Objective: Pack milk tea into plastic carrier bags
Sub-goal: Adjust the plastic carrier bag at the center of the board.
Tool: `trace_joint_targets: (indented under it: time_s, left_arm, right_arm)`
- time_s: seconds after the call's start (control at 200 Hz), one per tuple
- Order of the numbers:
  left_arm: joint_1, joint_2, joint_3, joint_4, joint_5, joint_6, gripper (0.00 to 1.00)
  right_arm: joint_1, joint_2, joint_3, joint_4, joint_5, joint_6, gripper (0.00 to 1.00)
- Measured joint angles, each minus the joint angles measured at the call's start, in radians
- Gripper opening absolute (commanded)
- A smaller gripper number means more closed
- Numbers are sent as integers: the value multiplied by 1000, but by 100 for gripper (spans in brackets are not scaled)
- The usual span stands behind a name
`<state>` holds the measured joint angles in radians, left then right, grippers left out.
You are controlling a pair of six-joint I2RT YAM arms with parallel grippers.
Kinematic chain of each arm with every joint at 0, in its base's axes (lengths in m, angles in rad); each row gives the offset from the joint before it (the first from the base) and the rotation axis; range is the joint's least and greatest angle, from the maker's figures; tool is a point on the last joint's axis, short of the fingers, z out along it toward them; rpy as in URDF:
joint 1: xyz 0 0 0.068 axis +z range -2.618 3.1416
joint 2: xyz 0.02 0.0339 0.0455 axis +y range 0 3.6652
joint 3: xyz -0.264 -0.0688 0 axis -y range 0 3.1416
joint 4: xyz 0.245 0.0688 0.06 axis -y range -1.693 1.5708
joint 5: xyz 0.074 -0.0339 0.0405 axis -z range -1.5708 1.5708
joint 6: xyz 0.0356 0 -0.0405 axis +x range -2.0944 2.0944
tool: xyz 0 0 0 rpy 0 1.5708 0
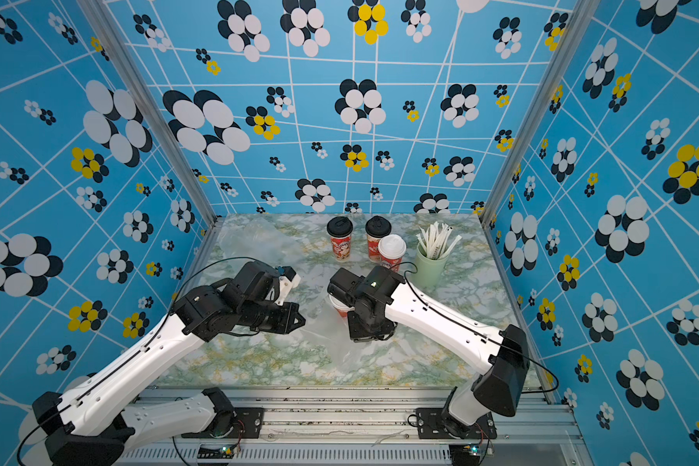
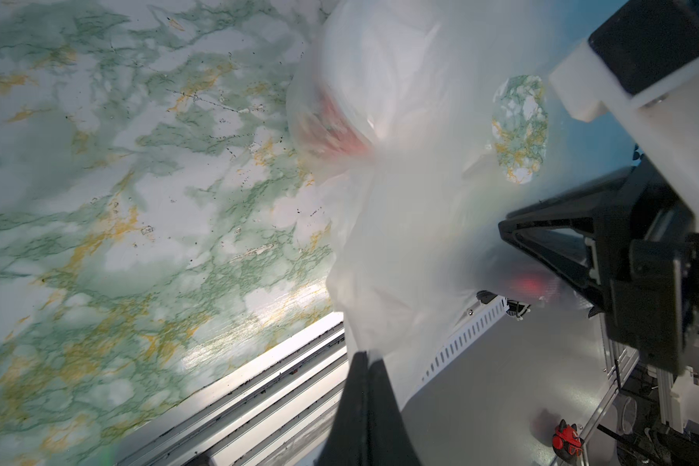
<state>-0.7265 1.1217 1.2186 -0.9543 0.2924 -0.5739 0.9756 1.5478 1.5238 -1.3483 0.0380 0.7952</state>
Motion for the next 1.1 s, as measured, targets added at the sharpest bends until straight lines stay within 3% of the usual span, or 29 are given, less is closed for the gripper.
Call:
trace_joint_targets:
  time_s: [0.08, 0.27, 0.605, 0.805, 1.1]
  left_arm:
    - [1, -3, -3, 29, 47, -11, 25]
    - [1, -20, -16, 78, 129, -21, 26]
    - [1, -21, -21, 98, 172, -44, 11]
    - [1, -21, -21, 124, 180, -47, 1]
    - [1, -21, -21, 150, 188, -47, 1]
  right_arm:
    - [0, -11, -2, 23, -19, 5, 39]
    - [0, -27, 45, 24, -24, 5, 48]
    - [-44, -72, 242, 1, 32, -30, 52]
    - [-134, -74, 316, -6, 69, -90, 53]
    - [-344, -72, 303, 69, 101, -195, 58]
